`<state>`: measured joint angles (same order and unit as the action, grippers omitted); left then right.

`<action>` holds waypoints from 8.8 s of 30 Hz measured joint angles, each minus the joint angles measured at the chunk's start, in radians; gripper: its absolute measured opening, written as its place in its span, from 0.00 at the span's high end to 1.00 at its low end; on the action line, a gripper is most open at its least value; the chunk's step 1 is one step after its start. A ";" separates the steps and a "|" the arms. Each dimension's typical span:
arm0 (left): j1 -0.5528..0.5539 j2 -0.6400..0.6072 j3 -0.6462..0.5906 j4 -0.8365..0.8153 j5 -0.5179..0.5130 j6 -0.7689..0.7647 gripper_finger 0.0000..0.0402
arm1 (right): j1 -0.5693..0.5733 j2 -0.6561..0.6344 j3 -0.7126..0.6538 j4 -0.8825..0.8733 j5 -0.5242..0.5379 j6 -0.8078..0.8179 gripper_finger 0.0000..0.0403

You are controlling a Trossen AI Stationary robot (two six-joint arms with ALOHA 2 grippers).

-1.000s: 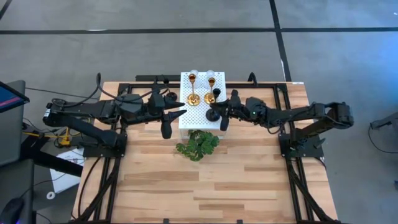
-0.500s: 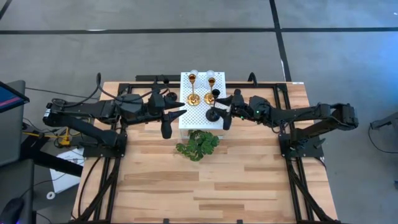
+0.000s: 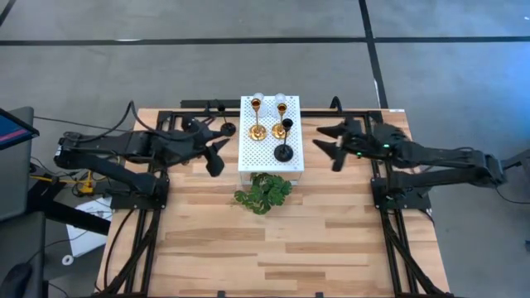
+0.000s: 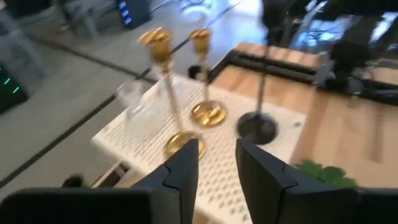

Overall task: Pick & Place candle stick holders
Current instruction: Align the black candle holder with the other black candle holder on the shelf

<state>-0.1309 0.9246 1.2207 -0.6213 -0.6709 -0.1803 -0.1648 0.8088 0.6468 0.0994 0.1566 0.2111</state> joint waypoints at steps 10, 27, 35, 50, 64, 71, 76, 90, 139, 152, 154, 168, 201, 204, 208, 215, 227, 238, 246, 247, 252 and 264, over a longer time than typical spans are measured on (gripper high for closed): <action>0.008 -0.141 -0.249 -0.021 -0.090 -0.140 0.90 | 0.056 -0.212 0.001 -0.014 0.036 -0.015 0.61; 0.342 -0.342 -0.868 0.652 0.188 -0.103 0.99 | 0.065 -0.241 0.001 -0.066 0.036 -0.019 0.82; 0.660 -0.276 -0.978 0.849 0.512 -0.080 0.99 | 0.065 -0.241 0.001 -0.066 0.049 -0.015 0.83; 0.945 0.172 -0.977 1.263 0.799 -0.031 0.98 | 0.065 -0.241 0.001 -0.066 0.111 -0.003 0.83; 0.944 0.335 -0.977 1.481 0.806 0.023 0.98 | 0.064 -0.241 0.001 -0.070 0.117 0.000 0.83; 0.944 0.335 -0.977 1.502 0.694 0.023 0.93 | 0.064 -0.241 0.001 -0.070 0.118 0.000 0.83; 0.944 0.335 -0.977 1.511 0.705 0.021 0.83 | 0.064 -0.241 0.001 -0.071 0.138 0.000 0.83; 0.935 0.335 -0.922 1.525 0.724 0.016 0.43 | 0.064 -0.231 0.000 -0.096 0.143 -0.001 0.83; 0.868 0.022 -0.783 0.919 0.512 0.072 0.97 | 0.064 -0.231 0.000 -0.095 0.141 -0.001 0.83; 0.647 -0.393 -0.728 0.623 0.342 0.035 0.97 | 0.064 -0.231 0.000 -0.095 0.141 -0.001 0.83; 0.592 -0.386 -0.676 0.559 0.298 0.034 0.97 | 0.064 -0.231 0.000 -0.095 0.141 -0.001 0.83; 0.210 -0.076 -0.346 0.512 0.122 0.123 0.97 | 0.064 -0.231 0.000 -0.094 0.141 -0.001 0.83; 0.085 0.297 -0.166 0.651 0.054 0.147 0.97 | 0.065 -0.231 0.001 -0.119 0.137 -0.001 0.83; 0.100 0.297 -0.166 0.651 0.063 0.147 0.97 | 0.065 -0.231 0.001 -0.121 0.137 -0.001 0.83; 0.130 0.300 -0.166 0.653 0.114 0.123 0.97 | 0.065 -0.231 0.001 -0.124 0.137 -0.001 0.83; 0.146 0.318 -0.167 0.650 0.143 0.120 0.97 | 0.065 -0.231 0.001 -0.124 0.137 -0.001 0.83; 0.146 0.357 -0.166 0.674 0.138 0.119 0.97 | 0.065 -0.231 0.001 -0.129 0.137 -0.001 0.83; 0.145 0.359 -0.167 0.674 0.141 0.119 0.91 | 0.065 -0.231 0.001 -0.154 0.137 0.000 0.83; 0.145 0.359 -0.167 0.677 0.141 0.115 0.79 | 0.065 -0.231 0.001 -0.154 0.137 0.000 0.83; 0.145 0.359 -0.167 0.679 0.141 0.115 0.77 | 0.065 -0.231 0.001 -0.154 0.137 0.000 0.83; 0.145 0.359 -0.167 0.681 0.141 0.113 0.66 | 0.065 -0.231 0.001 -0.154 0.137 0.000 0.83; 0.142 0.262 -0.168 0.637 0.142 0.123 0.46 | 0.067 -0.231 0.001 -0.153 0.135 0.000 0.83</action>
<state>0.0110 1.1870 1.0531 0.0162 -0.5290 -0.0570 -0.0982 0.5774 0.6476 -0.0533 0.2916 0.2108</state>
